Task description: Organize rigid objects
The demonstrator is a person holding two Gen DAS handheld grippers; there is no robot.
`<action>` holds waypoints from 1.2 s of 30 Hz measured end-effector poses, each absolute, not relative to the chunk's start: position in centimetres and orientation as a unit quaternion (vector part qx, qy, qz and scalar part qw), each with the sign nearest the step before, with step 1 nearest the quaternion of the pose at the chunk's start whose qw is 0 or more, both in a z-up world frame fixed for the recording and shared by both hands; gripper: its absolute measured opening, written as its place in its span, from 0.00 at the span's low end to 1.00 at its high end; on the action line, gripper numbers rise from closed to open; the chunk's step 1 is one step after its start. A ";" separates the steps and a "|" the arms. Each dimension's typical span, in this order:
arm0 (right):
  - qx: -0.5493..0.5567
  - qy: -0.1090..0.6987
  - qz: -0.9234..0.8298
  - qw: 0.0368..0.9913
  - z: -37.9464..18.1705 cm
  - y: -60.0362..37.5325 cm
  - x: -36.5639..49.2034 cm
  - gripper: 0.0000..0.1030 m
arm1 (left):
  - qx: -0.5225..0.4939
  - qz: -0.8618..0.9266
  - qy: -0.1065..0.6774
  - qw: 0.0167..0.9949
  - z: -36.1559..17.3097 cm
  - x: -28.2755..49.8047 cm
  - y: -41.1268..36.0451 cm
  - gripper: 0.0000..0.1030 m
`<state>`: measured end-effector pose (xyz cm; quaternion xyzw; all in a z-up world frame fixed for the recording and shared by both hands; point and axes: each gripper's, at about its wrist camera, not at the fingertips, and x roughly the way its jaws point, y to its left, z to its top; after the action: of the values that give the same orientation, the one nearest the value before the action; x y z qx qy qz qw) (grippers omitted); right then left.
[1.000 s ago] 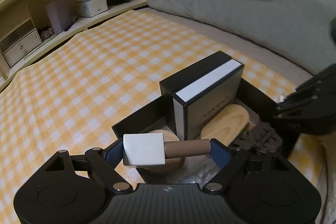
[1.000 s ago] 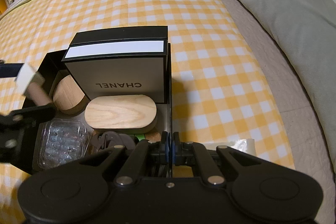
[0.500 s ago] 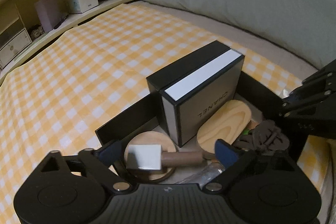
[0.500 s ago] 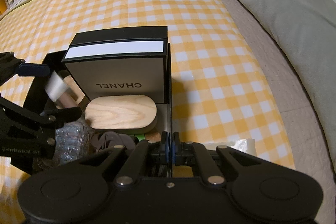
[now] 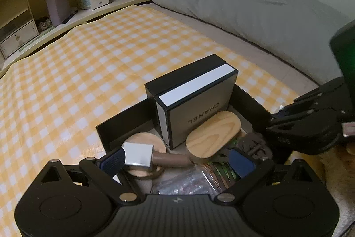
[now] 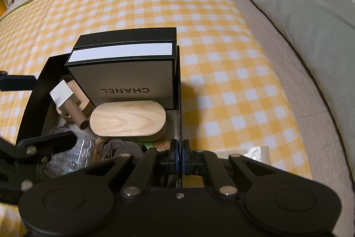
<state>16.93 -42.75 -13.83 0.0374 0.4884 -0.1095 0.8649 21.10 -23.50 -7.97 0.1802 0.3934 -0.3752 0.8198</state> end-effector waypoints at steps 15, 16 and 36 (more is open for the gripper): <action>0.038 0.488 -0.112 0.865 -13.8 -42.8 16.8 0.04 | 0.131 -0.347 0.387 0.844 -4.0 17.5 -19.5 1.00; 0.037 0.486 -0.115 0.866 -13.7 -42.7 16.8 0.05 | 0.126 -0.345 0.384 0.847 -3.7 17.2 -19.2 1.00; 0.074 0.302 -0.101 0.945 0.7 -36.6 4.4 0.42 | 0.057 -0.297 0.316 0.899 3.3 12.7 -10.6 1.00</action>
<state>4.44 -36.60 0.65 0.0744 0.3022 -0.1014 0.9449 12.71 -10.61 3.26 0.0568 0.3164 -0.2969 0.8992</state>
